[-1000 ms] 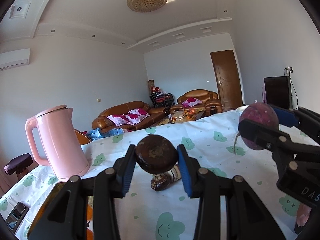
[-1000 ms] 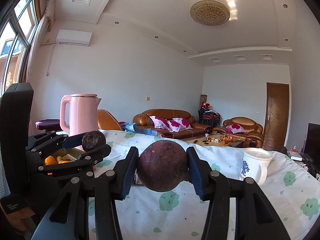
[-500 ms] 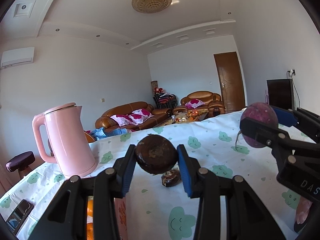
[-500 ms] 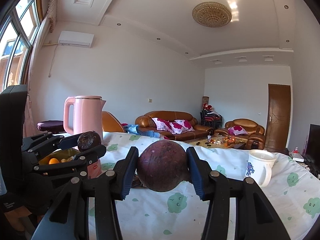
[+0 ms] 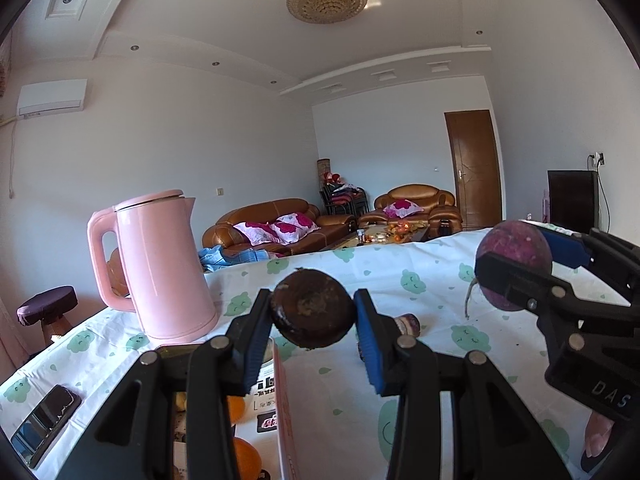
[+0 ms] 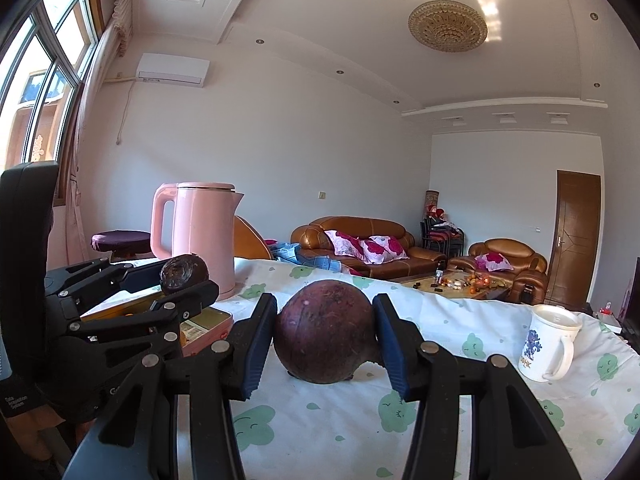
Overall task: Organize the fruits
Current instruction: 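Carry the dark mangosteen with the left tool while the right carries the purple beet toward the tin, then lower the mangosteen over the tin with the left tool while the right lowers the beet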
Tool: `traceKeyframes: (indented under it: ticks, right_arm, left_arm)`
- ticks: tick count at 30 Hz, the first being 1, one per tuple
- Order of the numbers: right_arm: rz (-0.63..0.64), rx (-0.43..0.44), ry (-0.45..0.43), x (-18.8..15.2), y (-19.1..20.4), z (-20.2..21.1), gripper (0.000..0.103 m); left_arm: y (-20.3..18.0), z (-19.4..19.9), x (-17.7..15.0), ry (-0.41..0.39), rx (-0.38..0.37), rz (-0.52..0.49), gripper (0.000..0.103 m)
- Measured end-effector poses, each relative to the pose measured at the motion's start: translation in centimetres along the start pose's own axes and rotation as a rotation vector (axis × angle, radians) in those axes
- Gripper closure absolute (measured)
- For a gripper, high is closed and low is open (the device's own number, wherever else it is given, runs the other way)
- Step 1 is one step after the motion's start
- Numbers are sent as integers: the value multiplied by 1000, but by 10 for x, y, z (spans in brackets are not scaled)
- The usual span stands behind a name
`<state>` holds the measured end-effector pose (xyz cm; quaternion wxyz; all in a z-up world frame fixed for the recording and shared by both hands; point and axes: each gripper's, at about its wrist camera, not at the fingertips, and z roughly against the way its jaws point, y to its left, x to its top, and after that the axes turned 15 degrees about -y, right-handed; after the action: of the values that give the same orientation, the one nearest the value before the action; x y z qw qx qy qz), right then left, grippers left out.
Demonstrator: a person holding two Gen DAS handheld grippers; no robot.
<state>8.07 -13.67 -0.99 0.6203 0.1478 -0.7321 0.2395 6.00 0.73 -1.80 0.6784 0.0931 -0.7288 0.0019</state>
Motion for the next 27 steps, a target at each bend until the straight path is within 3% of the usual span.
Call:
traceKeyframes:
  ticks: [27]
  right_arm:
    - [23, 187, 33, 14, 62, -43, 52]
  left_arm:
    - [64, 7, -8, 54, 134, 27, 60]
